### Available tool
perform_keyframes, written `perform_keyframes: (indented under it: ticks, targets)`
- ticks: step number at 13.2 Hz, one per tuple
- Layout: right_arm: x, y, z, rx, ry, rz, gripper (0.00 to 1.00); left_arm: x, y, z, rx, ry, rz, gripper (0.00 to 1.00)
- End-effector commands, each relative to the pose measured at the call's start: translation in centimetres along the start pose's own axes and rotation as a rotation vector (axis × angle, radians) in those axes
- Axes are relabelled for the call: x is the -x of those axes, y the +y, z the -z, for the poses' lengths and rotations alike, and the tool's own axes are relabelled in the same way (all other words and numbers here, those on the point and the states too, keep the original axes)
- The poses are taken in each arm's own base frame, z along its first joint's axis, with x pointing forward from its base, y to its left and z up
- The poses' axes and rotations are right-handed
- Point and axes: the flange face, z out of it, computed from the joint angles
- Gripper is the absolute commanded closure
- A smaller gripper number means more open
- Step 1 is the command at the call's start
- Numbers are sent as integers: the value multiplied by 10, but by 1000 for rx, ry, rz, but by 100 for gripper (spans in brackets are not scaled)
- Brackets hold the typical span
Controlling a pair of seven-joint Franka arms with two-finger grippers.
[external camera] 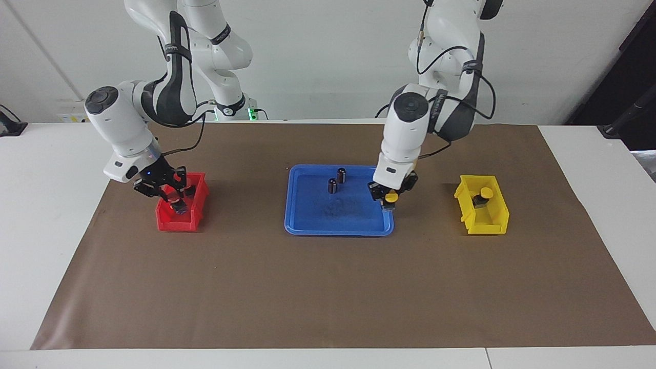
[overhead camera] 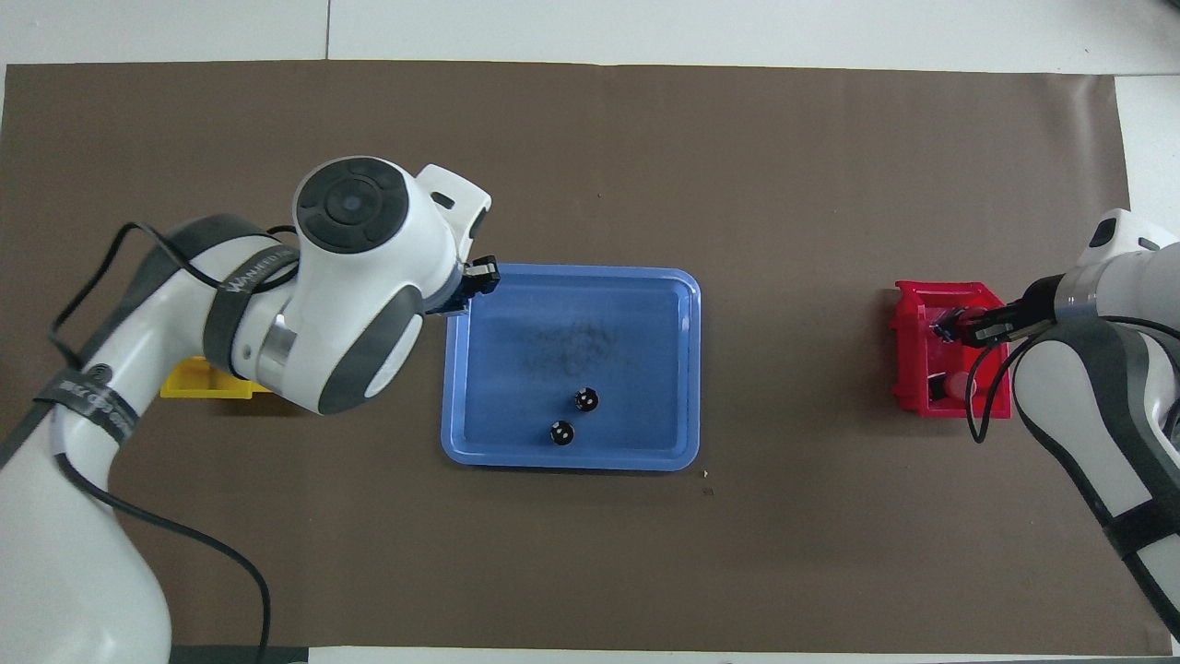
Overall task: Sort red and yellow buttons by color
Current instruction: 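Carry the yellow button to the yellow bin while the right gripper withdraws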
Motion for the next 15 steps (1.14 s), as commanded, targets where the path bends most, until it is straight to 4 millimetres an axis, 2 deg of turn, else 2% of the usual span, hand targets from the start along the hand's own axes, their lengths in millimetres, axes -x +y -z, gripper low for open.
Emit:
perform_keyframes:
  ticks: [1, 4, 5, 6, 7, 8, 10, 11, 12, 15]
  targets:
    - [12, -3, -16, 17, 5, -15, 86, -47, -93, 8, -11, -1, -68, 99]
    - [17, -3, -22, 19, 8, -17, 86, -77, -177, -1, -10, -17, -212, 99]
    - [16, -4, -22, 19, 8, -16, 83, -80, -191, -3, -9, -20, -234, 99]
    - [15, -4, -21, 19, 8, -15, 63, -81, -199, -5, -8, -19, -231, 99]
    - [15, -3, -21, 18, 5, -14, 38, -82, -205, -7, -8, -18, -234, 99]
    - [13, -2, -18, 18, 5, -7, 28, -80, -209, -12, -7, -21, -236, 99]
    - [3, 5, 0, 3, -18, 14, 19, -75, -218, -22, -6, -13, -232, 99]
    - [-5, 8, 12, -8, -36, 17, 7, -70, -227, -26, -7, -18, -221, 99]
    - [-11, 7, 27, -18, -49, 14, 0, -67, -233, -31, -7, -17, -220, 99]
    - [-30, -5, 87, -33, -74, -83, 0, -58, -241, -41, -5, 2, -219, 98]
